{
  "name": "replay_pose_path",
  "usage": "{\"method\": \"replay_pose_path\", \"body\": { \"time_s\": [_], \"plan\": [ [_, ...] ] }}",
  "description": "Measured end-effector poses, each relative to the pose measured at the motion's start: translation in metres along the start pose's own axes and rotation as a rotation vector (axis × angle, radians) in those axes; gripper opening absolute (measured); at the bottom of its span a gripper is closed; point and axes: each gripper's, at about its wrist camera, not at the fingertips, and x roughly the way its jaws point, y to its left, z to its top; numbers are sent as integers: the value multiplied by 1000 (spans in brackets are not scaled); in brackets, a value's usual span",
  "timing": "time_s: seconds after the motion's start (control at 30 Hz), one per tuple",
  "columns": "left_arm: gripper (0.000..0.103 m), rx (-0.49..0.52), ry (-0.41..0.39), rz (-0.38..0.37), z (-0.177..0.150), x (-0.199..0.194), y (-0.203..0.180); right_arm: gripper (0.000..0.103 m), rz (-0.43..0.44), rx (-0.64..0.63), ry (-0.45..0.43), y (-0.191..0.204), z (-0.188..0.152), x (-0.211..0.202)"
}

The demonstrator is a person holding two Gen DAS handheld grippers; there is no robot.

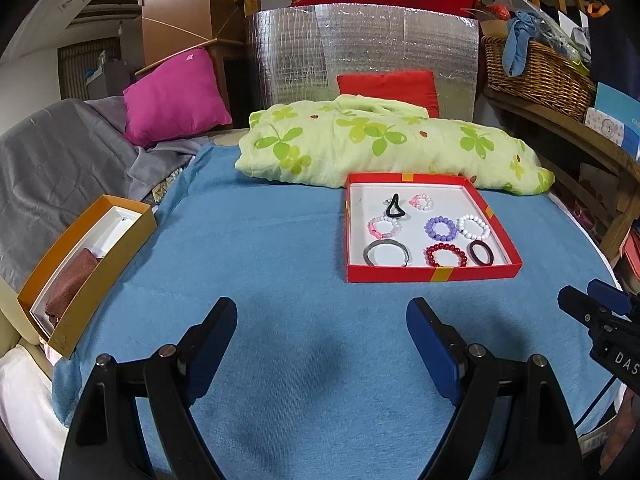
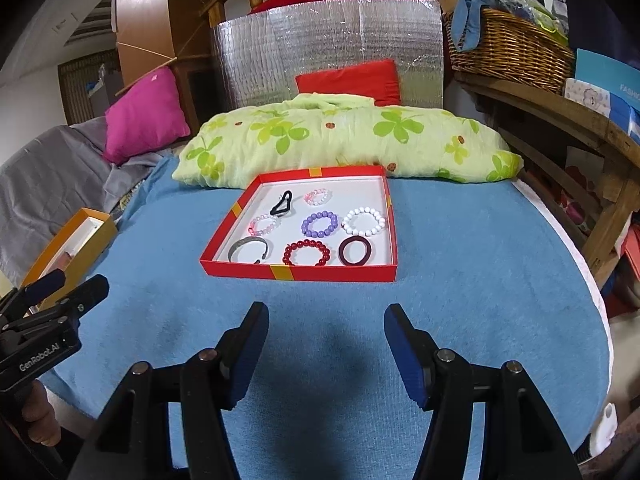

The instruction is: Organize jewelry

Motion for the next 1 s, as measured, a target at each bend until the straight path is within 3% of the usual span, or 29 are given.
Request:
{"method": "replay_pose_path", "body": {
  "time_s": [0.43,1.0],
  "plan": [
    [87,14,43,27,-12,36,0,65,-37,13,51,-4,-7,28],
    [87,23,47,1,-10,40,-12,65,-53,15,66,-8,-8,39]
  ]
}}
